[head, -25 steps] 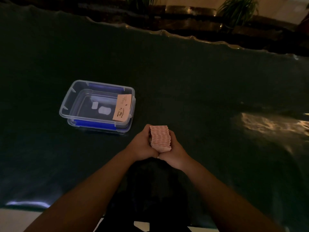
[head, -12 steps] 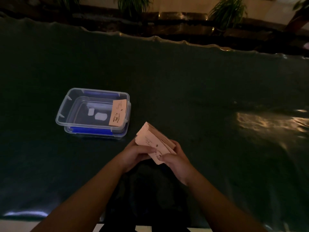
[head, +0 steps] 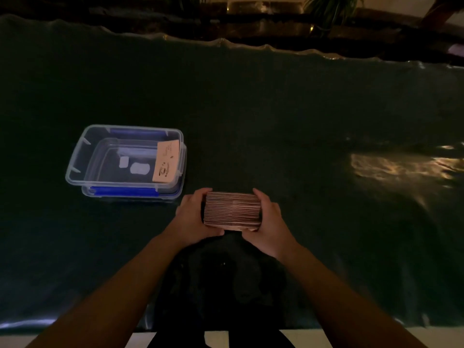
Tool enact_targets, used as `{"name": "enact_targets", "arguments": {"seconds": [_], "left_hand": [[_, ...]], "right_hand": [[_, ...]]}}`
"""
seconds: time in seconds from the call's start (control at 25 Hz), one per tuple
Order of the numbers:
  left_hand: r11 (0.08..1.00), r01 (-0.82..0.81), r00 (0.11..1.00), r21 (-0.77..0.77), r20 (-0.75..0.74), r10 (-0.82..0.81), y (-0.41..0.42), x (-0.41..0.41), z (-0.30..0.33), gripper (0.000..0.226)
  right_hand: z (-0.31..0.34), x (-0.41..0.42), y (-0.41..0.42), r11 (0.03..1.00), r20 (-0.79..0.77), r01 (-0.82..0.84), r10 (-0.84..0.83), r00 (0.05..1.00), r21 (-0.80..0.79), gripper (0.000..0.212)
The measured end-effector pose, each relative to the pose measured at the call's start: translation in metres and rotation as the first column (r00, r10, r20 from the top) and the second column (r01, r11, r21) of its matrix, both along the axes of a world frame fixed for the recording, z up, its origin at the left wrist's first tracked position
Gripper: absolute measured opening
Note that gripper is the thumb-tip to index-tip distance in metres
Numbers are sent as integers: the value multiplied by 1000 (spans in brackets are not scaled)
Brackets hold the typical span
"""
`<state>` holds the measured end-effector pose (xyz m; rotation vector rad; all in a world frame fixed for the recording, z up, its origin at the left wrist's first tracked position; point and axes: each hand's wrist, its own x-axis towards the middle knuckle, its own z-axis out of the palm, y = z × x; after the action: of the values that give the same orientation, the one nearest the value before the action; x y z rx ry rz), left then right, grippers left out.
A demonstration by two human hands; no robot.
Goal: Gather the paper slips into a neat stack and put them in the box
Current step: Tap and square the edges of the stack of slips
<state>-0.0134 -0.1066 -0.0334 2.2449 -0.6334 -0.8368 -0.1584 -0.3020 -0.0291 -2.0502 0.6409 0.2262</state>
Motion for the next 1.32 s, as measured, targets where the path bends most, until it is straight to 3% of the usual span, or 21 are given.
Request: {"name": "enact_targets", "arguments": {"seconds": [0.12,0.28,0.4,0.6,0.96,1.32], "left_hand": [[996,49,999,69,8,-50,-2,-5,-10,131],[991,69,996,113,51,-75,-6,-8,-15,139],[990,41,999,137,29,-45,-13,-6,-17,138],[996,68,996,53,62,-71,3,-1,-25,122],[979,141,970,145,177,-166,0,-6,-31,120],[982,127,973,141,172,-151,0,-6,-27,116]], "right_hand": [[-15,-2,4,983,-72,-82,70,995,-166,115],[-23,-1,6,954,-113,-170,146,983,-246,120],[-26,5,5,954,-114,-167,142,983,-248,124],[-32,-3,-2,982,-120,-62,41,992,-179,134],[-41,-5,-9,881,-144,-274,235,961,-387,108],[-38,-11,-5,907,-89,-203,182,979,-370,100]]}}
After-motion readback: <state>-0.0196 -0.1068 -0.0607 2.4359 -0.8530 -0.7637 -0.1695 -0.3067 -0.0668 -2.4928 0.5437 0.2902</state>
